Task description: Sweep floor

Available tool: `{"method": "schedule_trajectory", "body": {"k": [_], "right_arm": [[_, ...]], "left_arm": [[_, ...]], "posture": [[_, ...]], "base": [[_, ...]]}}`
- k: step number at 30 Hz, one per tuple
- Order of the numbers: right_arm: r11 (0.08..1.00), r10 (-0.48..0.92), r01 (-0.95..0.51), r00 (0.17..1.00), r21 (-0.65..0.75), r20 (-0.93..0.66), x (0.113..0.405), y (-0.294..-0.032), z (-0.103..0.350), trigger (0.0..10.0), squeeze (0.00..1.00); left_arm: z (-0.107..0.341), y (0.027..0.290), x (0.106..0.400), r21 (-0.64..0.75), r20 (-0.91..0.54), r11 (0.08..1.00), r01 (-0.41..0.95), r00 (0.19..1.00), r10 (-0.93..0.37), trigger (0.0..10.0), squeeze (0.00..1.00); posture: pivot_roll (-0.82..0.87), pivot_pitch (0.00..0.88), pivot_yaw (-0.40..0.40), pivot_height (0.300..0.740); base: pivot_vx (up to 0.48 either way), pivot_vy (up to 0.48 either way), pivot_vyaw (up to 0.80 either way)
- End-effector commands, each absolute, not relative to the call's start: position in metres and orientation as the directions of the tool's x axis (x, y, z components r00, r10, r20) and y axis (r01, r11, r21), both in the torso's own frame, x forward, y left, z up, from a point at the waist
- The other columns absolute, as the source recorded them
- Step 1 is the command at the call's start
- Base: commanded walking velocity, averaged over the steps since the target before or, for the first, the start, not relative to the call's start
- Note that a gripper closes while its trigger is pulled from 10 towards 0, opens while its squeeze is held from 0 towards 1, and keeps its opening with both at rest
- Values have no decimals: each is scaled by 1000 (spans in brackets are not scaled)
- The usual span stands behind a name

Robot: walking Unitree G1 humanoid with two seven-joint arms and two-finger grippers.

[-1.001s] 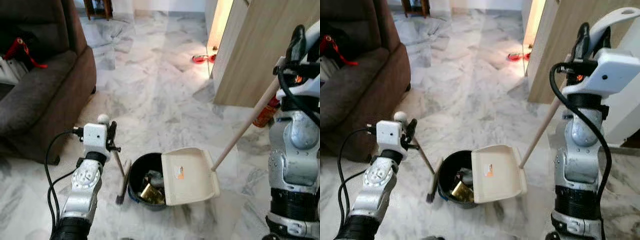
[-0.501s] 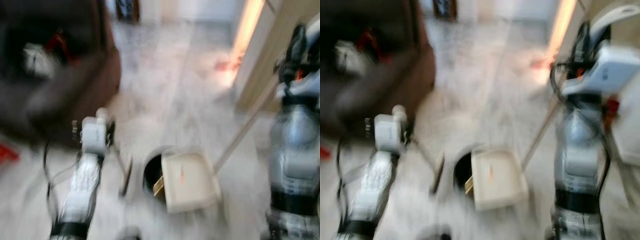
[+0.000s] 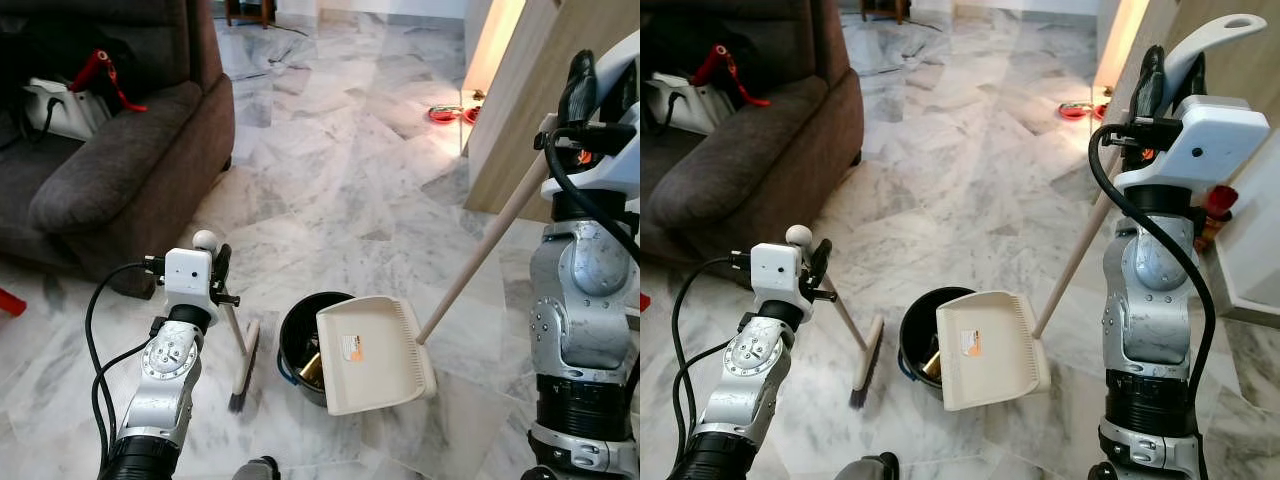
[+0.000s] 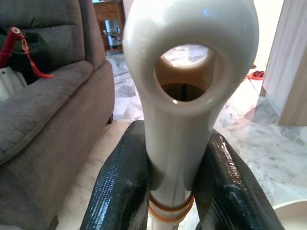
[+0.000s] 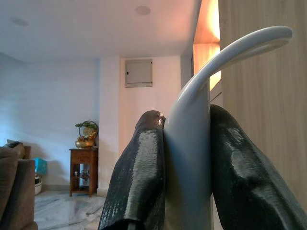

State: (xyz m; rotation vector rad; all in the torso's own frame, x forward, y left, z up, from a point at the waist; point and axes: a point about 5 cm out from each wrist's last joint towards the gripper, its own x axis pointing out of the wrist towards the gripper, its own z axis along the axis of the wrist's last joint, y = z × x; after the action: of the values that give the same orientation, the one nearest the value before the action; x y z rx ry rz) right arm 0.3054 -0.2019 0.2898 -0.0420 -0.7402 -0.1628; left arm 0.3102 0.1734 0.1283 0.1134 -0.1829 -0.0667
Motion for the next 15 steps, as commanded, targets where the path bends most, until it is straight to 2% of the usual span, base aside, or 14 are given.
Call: {"method": "schedule_trajectory", "body": {"k": [1, 15], "right_arm": [[987, -127, 156, 693, 24, 710, 301, -202, 300, 10000, 0], [989, -119, 149, 695, 21, 709, 302, -201, 301, 10000, 0]], "left_arm": [[139, 173, 311, 126, 224, 991, 51, 972, -78, 10000, 0], [138, 173, 311, 124, 223, 991, 52, 972, -79, 10000, 0]], "posture": [[175, 117, -10, 740], [169, 115, -13, 740]], "base": [[-296, 0, 0], [-295, 0, 0]]}}
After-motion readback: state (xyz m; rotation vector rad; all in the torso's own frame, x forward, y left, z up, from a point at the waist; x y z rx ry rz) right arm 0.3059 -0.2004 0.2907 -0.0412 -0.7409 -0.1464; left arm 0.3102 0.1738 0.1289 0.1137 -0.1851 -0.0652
